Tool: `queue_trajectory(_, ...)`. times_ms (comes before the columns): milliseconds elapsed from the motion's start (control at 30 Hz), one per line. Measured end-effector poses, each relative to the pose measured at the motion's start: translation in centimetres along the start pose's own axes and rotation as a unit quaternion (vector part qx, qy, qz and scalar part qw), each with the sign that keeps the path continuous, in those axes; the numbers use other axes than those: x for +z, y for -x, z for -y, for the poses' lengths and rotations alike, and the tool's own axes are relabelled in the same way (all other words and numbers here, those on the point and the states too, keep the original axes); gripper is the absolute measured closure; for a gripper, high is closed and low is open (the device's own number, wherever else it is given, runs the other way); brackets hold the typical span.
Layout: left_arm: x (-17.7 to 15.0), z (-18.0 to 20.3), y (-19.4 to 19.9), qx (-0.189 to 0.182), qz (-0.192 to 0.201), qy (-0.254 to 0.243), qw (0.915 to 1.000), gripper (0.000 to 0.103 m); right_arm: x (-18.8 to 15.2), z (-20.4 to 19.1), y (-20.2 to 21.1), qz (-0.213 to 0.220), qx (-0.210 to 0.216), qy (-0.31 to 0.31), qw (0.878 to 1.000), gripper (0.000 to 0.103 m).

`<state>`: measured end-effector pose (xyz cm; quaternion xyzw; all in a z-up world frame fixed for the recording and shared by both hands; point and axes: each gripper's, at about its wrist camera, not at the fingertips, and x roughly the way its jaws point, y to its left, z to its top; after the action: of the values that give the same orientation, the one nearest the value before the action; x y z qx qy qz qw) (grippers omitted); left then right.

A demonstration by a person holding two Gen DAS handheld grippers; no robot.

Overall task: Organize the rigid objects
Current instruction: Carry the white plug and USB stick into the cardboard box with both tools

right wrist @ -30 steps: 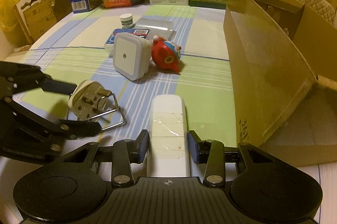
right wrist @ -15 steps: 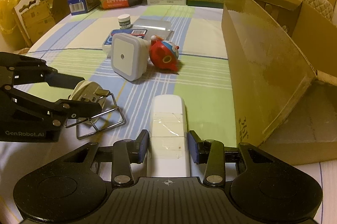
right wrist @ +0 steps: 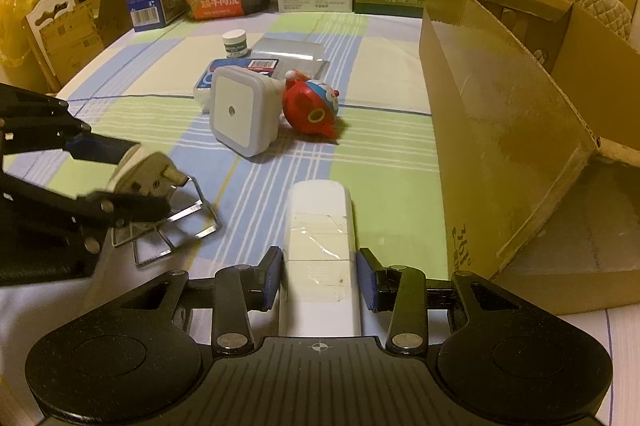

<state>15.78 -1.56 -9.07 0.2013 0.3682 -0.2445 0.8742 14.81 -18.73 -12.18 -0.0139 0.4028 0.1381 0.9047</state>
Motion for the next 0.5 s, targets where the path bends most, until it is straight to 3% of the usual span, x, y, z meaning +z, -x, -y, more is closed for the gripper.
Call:
queue_trajectory(200, 1.0, -0.3, 1.6, 0.017, 0.011, 0.003, 0.9998, 0.067, 0.2, 0.1, 0.5, 0.009, 0.004, -0.005, 1.0, 0.066)
queue_trajectory(500, 2.2, -0.7, 4.1, 0.04, 0.02, 0.053, 0.9976, 0.067, 1.5, -0.1, 3.3, 0.044, 0.015, -0.007, 0.999, 0.066)
